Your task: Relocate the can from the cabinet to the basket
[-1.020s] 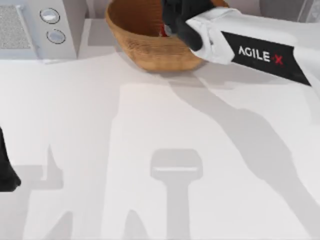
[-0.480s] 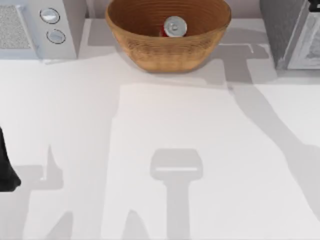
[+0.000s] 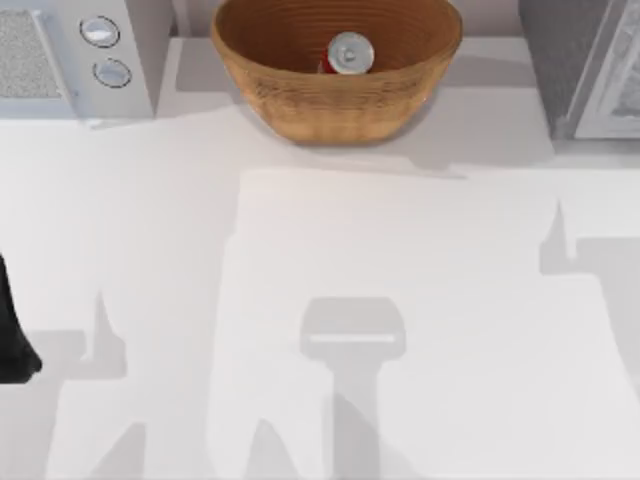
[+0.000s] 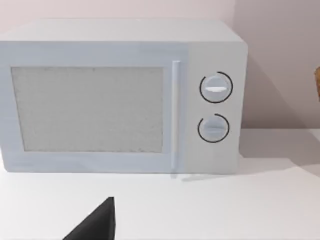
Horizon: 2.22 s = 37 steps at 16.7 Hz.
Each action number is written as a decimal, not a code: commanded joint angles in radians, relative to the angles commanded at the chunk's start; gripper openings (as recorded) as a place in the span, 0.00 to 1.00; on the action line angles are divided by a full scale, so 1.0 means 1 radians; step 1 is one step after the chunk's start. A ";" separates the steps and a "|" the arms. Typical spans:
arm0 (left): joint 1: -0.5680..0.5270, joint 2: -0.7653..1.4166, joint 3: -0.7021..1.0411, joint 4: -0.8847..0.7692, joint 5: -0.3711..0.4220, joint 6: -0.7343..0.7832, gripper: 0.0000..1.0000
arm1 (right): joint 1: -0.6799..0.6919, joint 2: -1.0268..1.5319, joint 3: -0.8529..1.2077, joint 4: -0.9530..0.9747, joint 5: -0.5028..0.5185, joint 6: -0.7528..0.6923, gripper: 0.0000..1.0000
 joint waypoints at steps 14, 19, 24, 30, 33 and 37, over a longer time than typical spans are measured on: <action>0.000 0.000 0.000 0.000 0.000 0.000 1.00 | -0.186 -0.591 -0.544 -0.131 -0.188 -0.006 1.00; 0.000 0.000 0.000 0.000 0.000 0.000 1.00 | -0.242 -0.522 -0.512 -0.065 -0.239 -0.003 1.00; 0.000 0.000 0.000 0.000 0.000 0.000 1.00 | -0.463 -0.213 -0.423 0.202 -0.458 0.004 1.00; 0.000 0.000 0.000 0.000 0.000 0.000 1.00 | -0.816 0.345 -0.316 0.615 -0.815 0.013 1.00; 0.000 0.000 0.000 0.000 0.000 0.000 1.00 | -0.981 0.609 -0.264 0.805 -0.977 0.017 1.00; 0.000 0.000 0.000 0.000 0.000 0.000 1.00 | -1.145 0.866 -0.205 0.997 -1.136 0.021 1.00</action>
